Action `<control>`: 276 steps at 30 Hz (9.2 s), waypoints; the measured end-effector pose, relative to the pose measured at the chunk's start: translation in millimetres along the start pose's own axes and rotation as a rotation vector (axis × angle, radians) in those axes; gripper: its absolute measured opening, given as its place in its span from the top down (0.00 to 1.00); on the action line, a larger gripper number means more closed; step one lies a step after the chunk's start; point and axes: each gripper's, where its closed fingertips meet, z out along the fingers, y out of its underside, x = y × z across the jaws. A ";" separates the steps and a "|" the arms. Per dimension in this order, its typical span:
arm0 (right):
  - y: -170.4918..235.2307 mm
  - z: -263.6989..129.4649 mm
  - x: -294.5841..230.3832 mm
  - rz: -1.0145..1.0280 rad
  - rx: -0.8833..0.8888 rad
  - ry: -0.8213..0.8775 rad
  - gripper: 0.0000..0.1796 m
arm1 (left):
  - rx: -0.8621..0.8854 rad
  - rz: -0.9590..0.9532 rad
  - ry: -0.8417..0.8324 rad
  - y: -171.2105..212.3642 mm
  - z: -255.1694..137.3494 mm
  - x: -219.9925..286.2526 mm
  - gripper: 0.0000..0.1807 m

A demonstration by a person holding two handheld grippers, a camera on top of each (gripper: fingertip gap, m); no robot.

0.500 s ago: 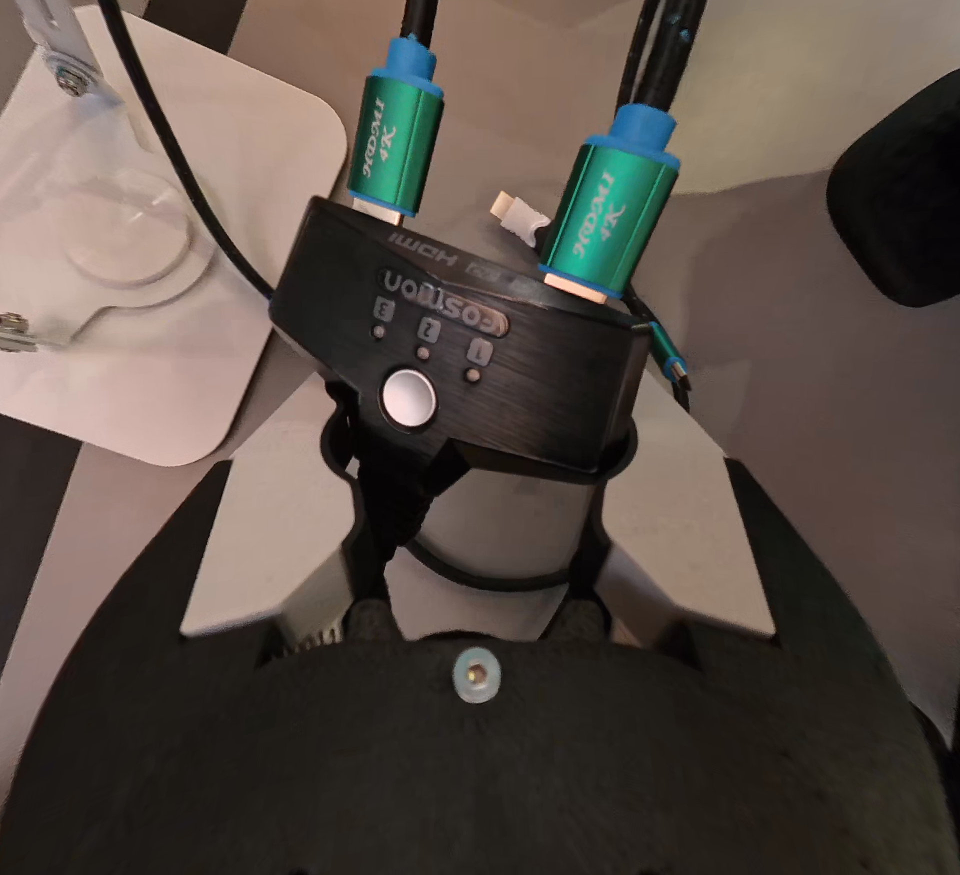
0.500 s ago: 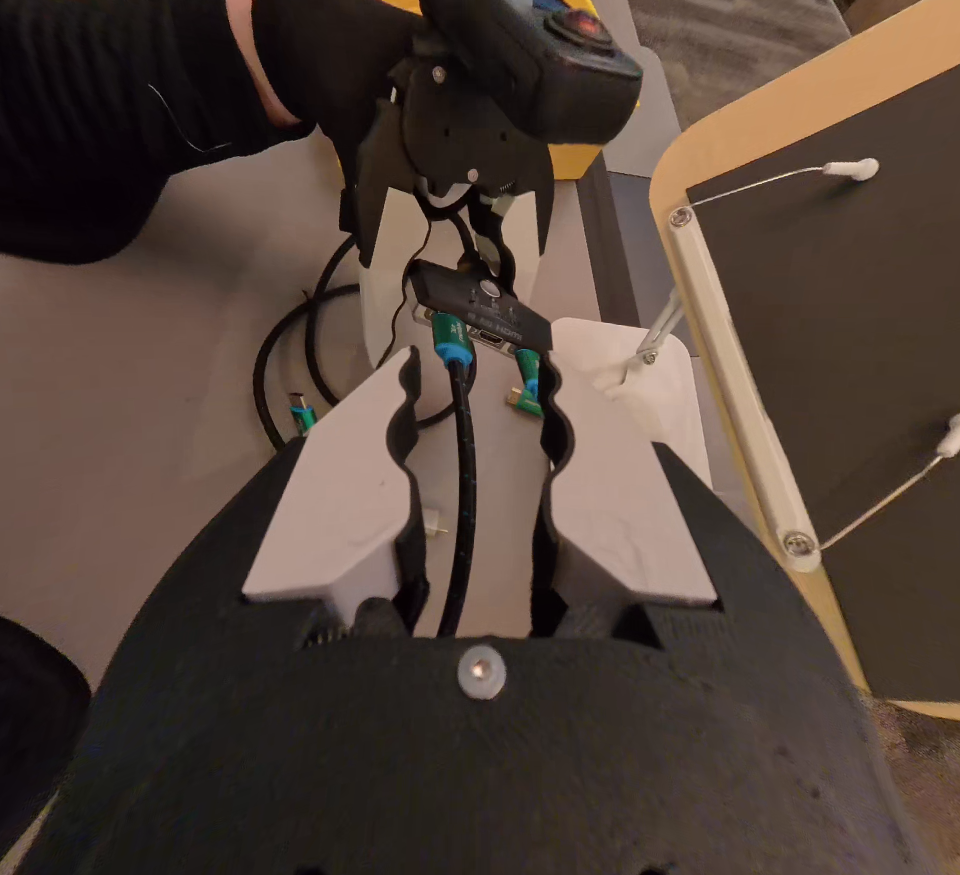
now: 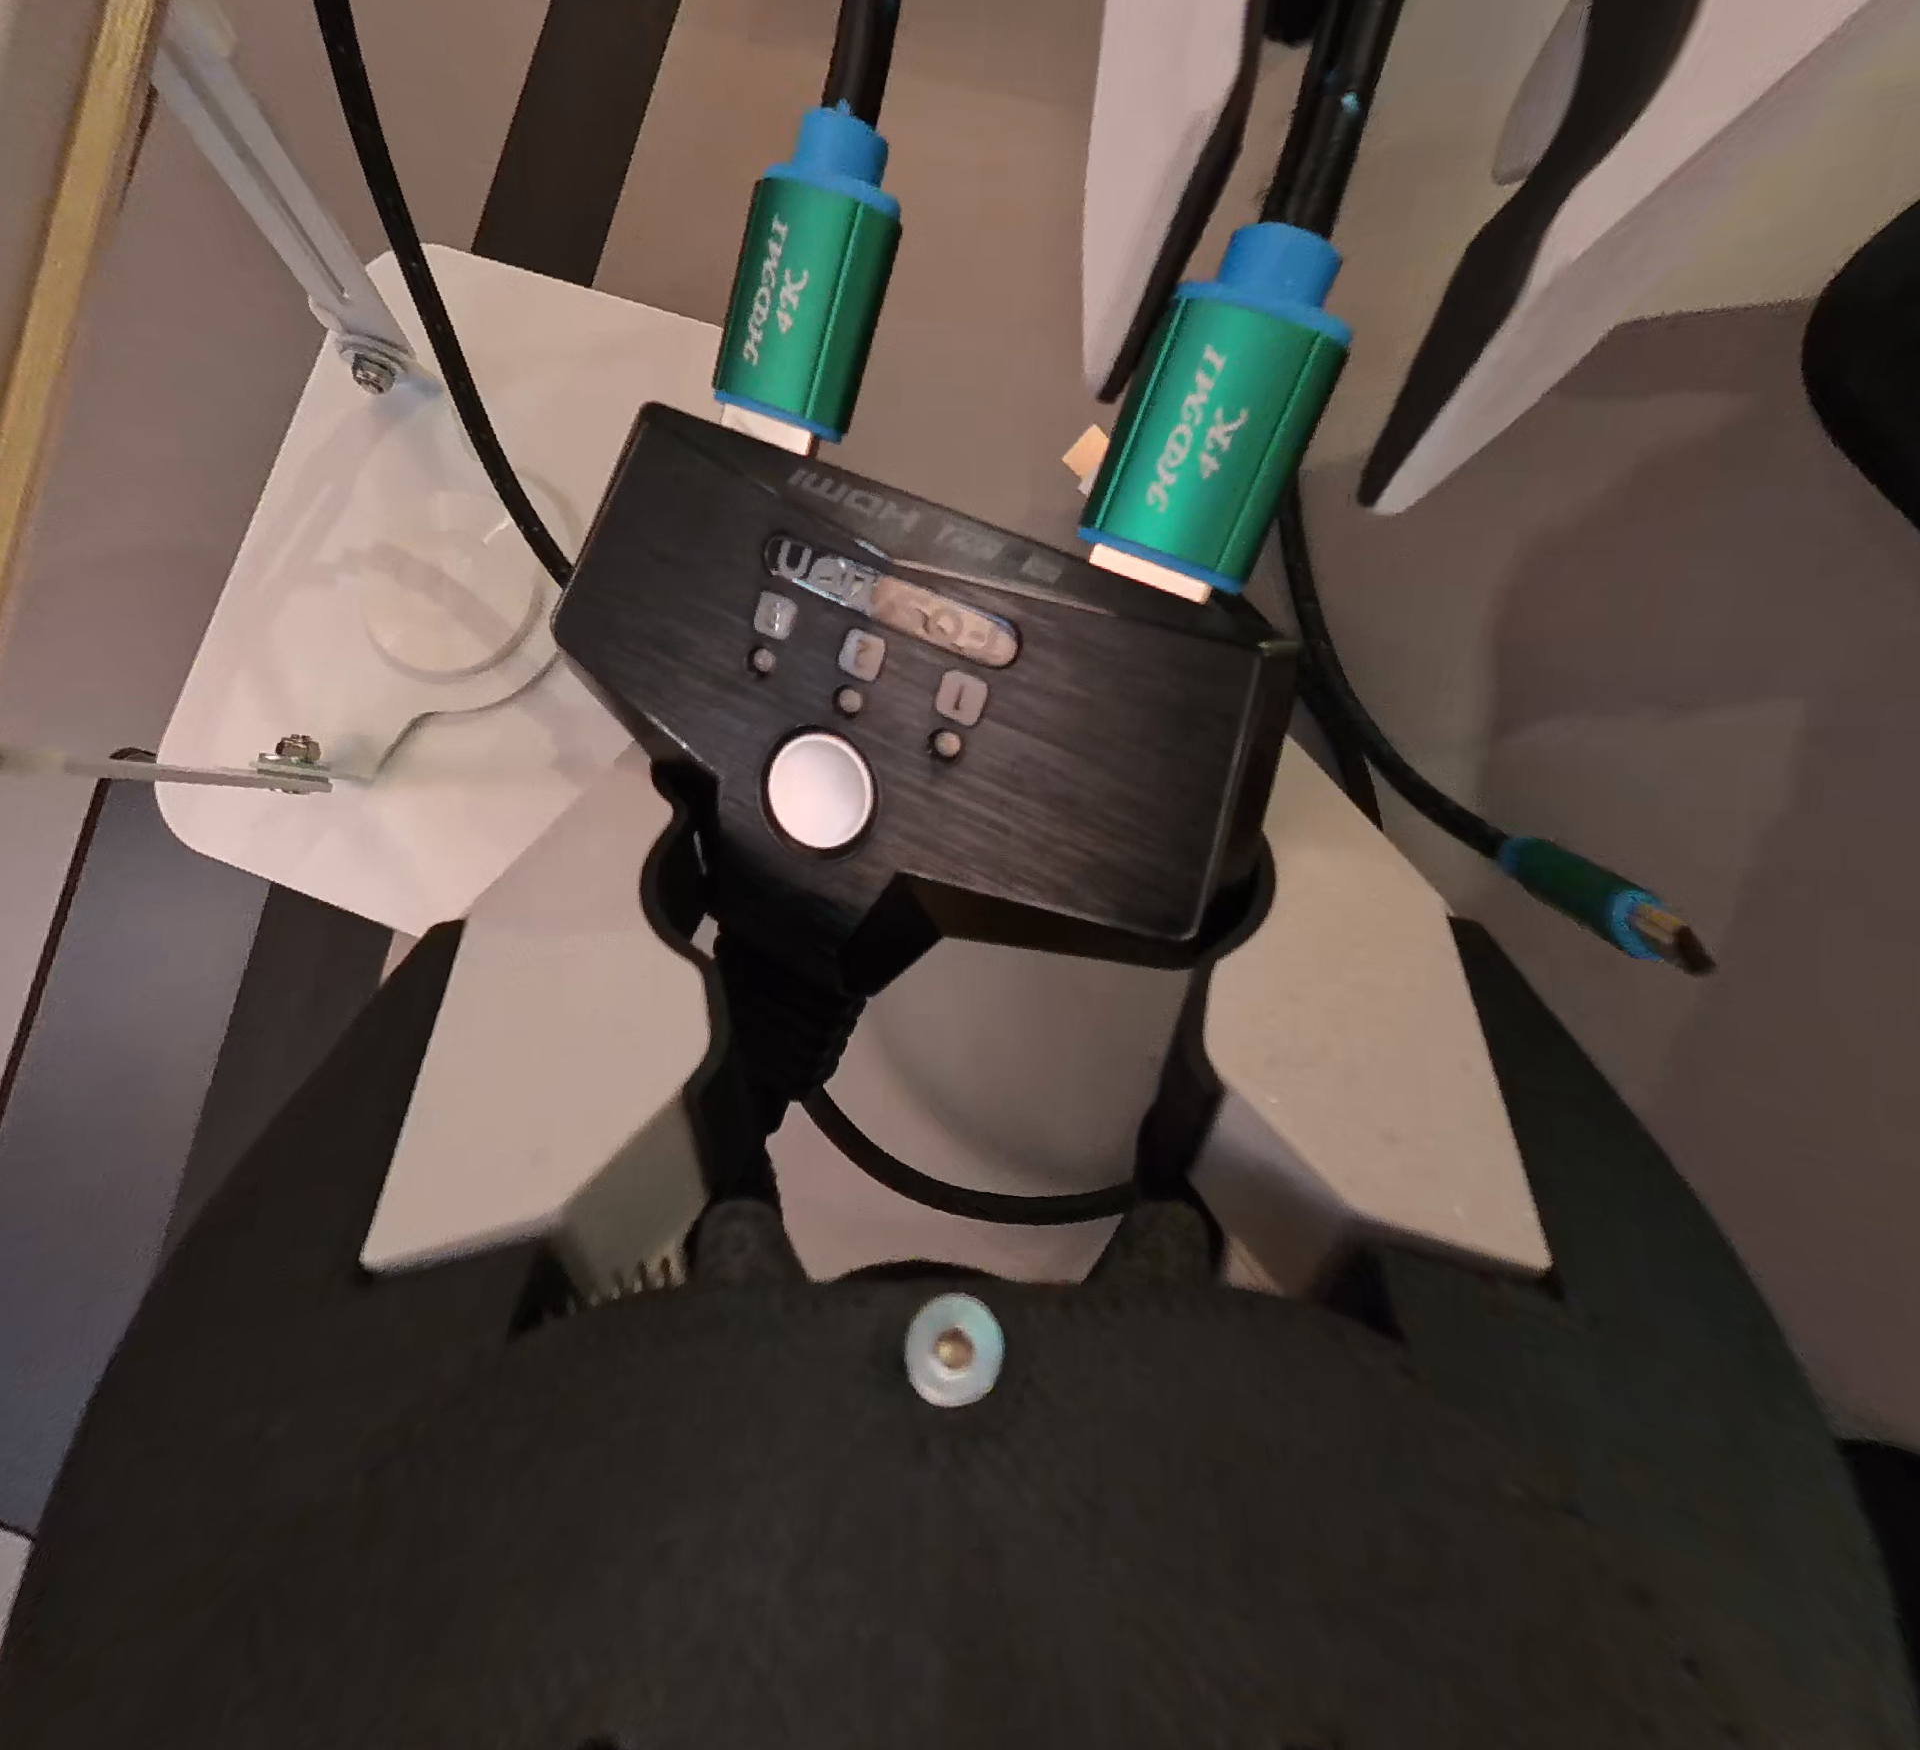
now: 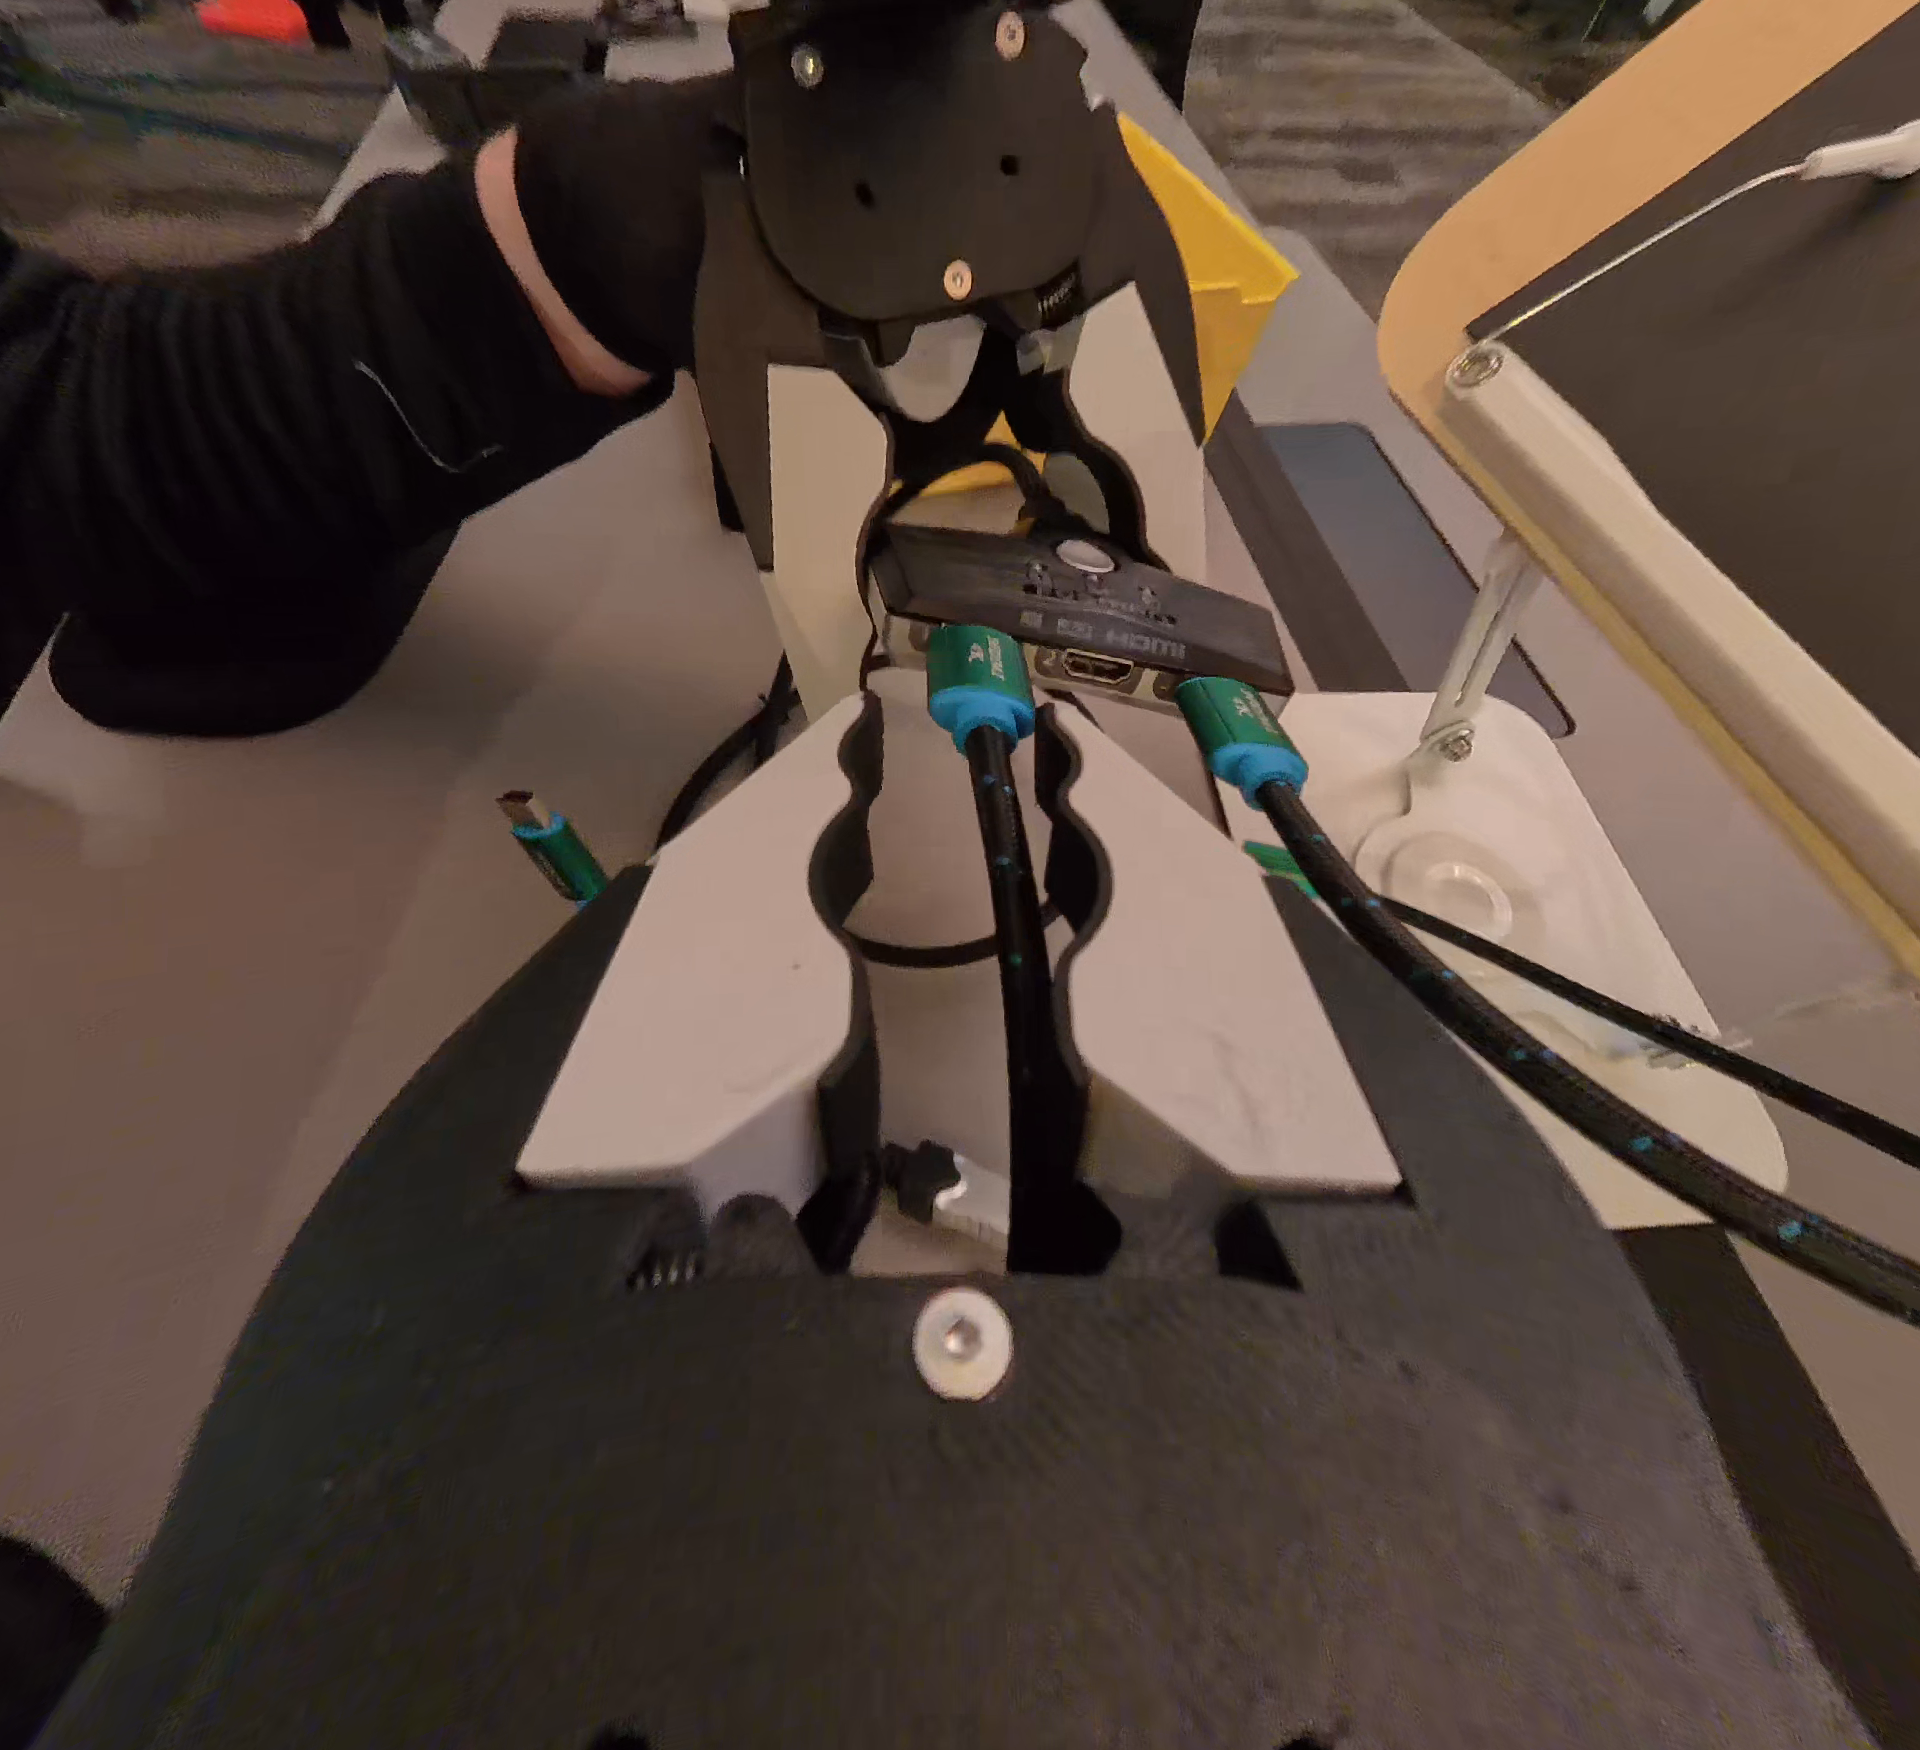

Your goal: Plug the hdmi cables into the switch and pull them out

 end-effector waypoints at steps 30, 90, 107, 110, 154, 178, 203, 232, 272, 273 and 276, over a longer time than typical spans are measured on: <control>3.8 -1.0 2.0 0.074 0.097 0.048 0.89 | 0.042 0.058 -0.028 -13.9 11.1 2.4 0.46; 13.7 5.2 -11.4 -0.056 -0.046 0.089 0.89 | 0.042 -0.030 0.166 -10.1 35.8 24.2 0.33; 22.4 0.7 -3.5 -0.066 -0.069 0.208 0.89 | 0.068 -0.026 0.097 -18.7 40.0 16.3 0.33; 22.4 -1.3 -5.0 -0.072 -0.070 0.213 0.89 | 0.072 -0.005 0.084 -20.4 39.1 17.0 0.33; -1.9 -54.8 -4.3 -0.043 -0.044 0.163 0.89 | 0.022 0.014 -0.049 -7.2 34.1 -5.9 0.33; -1.2 -356.0 81.3 0.038 0.102 0.720 0.89 | 0.060 0.021 -0.045 -8.3 18.7 -9.0 0.33; 236.9 -319.0 120.9 0.277 -0.645 0.647 0.89 | 0.035 0.030 -0.040 -3.2 26.8 -8.6 0.33; 195.3 -345.8 91.0 0.087 -0.951 0.654 0.75 | 0.017 0.048 -0.039 -1.7 29.1 -6.1 0.33; 12.5 -101.8 29.0 -0.170 -0.135 0.297 0.81 | 0.098 0.066 -0.056 -16.8 9.4 -5.9 0.33; 23.6 -96.9 29.8 -0.129 -0.149 0.283 0.71 | 0.104 0.069 -0.049 -17.8 8.6 -4.4 0.33; 38.8 -71.2 33.2 -0.080 -0.114 0.249 0.63 | 0.104 0.086 -0.042 -20.5 9.0 0.6 0.33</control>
